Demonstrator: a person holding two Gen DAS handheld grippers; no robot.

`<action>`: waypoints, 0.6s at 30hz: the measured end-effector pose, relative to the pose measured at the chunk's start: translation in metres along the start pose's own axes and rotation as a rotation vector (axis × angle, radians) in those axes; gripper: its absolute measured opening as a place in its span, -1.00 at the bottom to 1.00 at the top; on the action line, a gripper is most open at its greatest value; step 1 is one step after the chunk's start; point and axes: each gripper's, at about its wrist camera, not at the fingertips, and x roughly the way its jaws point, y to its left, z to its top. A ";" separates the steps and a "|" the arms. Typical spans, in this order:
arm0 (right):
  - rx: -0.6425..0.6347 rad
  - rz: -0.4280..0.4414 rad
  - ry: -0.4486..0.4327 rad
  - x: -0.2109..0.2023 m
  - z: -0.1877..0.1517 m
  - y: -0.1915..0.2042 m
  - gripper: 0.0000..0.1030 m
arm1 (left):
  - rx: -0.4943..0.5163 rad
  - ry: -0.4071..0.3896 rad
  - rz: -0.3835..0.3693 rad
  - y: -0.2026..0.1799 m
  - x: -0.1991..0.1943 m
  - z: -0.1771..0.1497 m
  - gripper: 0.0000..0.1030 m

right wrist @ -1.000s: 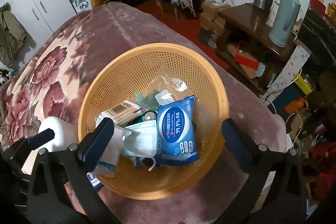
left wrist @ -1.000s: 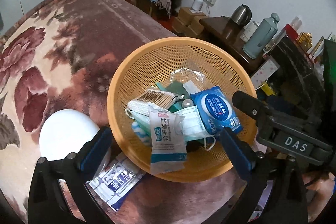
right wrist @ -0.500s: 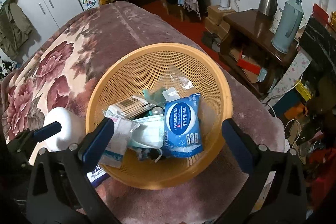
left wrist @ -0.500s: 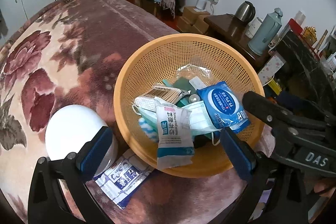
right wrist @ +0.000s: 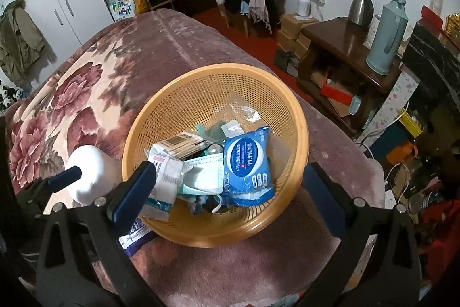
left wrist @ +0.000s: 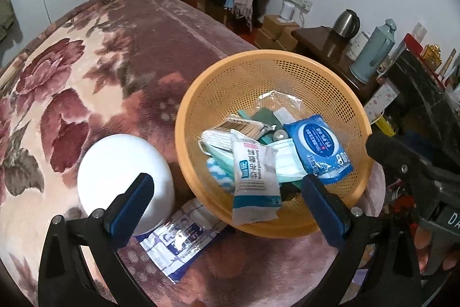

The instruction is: Organize soft objects

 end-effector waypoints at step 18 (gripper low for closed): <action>-0.005 -0.008 0.060 0.010 -0.022 0.000 1.00 | -0.043 -0.064 0.041 0.022 -0.017 -0.013 0.99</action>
